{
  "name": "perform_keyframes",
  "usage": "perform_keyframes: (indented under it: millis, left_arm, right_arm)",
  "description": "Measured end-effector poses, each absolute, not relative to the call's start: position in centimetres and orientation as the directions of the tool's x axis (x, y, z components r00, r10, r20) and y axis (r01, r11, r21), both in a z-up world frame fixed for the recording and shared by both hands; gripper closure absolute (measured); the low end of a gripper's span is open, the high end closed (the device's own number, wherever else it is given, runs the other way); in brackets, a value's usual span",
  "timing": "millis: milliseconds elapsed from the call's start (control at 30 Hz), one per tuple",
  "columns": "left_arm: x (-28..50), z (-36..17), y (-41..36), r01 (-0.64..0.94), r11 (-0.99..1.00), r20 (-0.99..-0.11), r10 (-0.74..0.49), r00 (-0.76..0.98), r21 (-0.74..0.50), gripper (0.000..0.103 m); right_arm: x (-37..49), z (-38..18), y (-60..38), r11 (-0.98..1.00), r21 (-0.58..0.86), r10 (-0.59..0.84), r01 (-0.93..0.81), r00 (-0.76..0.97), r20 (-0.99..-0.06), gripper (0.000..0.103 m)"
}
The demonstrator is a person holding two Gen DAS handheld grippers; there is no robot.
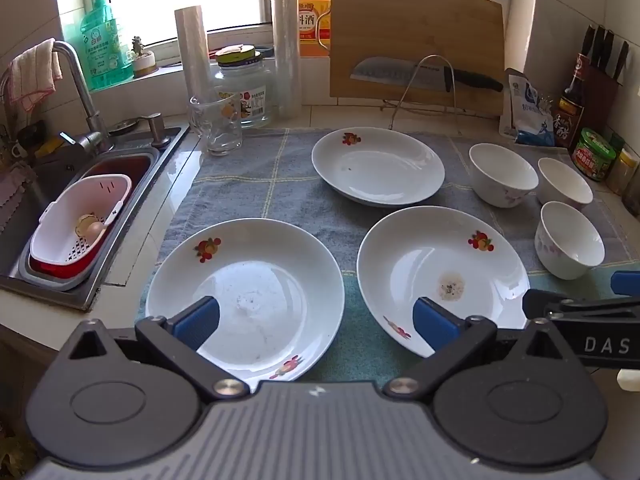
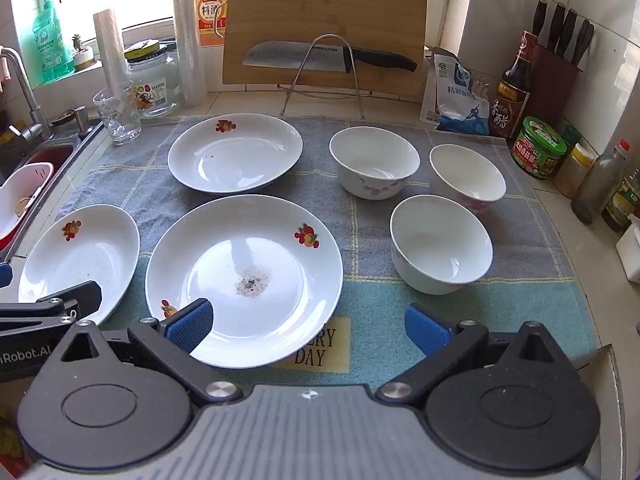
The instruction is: Organize plates and bowls
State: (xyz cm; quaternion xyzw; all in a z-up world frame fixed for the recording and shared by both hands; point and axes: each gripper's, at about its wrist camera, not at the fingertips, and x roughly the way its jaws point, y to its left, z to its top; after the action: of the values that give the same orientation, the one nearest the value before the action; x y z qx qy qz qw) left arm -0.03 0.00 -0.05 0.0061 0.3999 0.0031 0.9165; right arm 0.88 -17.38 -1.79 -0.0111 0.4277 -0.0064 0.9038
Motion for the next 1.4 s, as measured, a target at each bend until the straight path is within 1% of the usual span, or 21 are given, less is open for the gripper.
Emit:
perform_keyframes:
  millis: [133, 400, 1400]
  left_arm:
    - [0.53, 0.04, 0.35, 0.003, 1.000, -0.744, 0.000, 0.669, 0.002, 0.001]
    - [0.22, -0.02, -0.06, 0.005, 1.000, -0.735, 0.012, 0.678, 0.020, 0.001]
    - [-0.16, 0.20, -0.31, -0.020, 1.000, -0.731, 0.028, 0.682, 0.020, 0.001]
  right_arm:
    - [1.04, -1.88, -17.55, 0.999, -0.033, -0.028, 0.003, 0.634, -0.773, 0.000]
    - [0.92, -1.88, -17.95, 1.000, -0.003, -0.001, -0.003, 0.641, -0.768, 0.000]
    - [1.12, -1.48, -17.90, 0.999, -0.010, 0.014, -0.034, 0.645, -0.764, 0.000]
